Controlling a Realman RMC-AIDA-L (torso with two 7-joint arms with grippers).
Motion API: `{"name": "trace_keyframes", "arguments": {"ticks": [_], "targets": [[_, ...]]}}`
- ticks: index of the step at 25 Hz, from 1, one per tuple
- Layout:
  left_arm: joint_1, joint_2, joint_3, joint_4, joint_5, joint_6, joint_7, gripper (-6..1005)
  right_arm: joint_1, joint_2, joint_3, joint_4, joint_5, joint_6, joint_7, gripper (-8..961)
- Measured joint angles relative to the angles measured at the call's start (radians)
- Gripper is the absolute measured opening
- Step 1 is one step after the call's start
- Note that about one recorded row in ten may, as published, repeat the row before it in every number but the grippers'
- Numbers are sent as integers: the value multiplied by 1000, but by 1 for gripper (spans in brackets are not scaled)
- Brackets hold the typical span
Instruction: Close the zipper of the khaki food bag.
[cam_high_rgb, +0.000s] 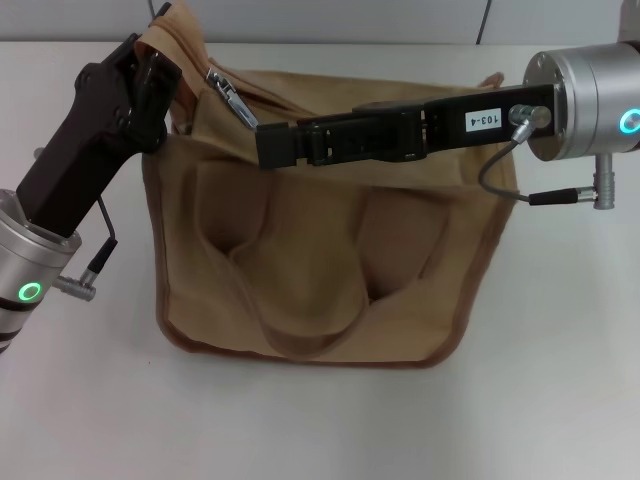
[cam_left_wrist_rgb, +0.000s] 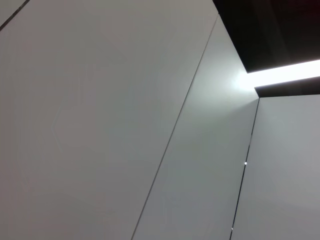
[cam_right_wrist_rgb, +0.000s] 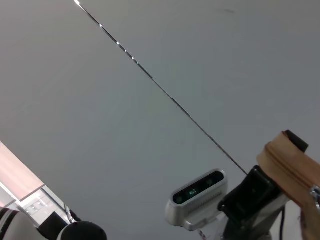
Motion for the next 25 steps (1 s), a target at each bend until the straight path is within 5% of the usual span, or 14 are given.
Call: {"name": "trace_keyframes", "arguments": {"ticks": [18, 25], "targets": [[-18, -2, 1, 1, 16, 16, 0, 23, -29, 6, -1, -1, -75, 134, -109, 676], [-26, -2, 1, 0, 23, 16, 0, 22, -19, 27, 0, -9, -76, 173, -160, 675]]}}
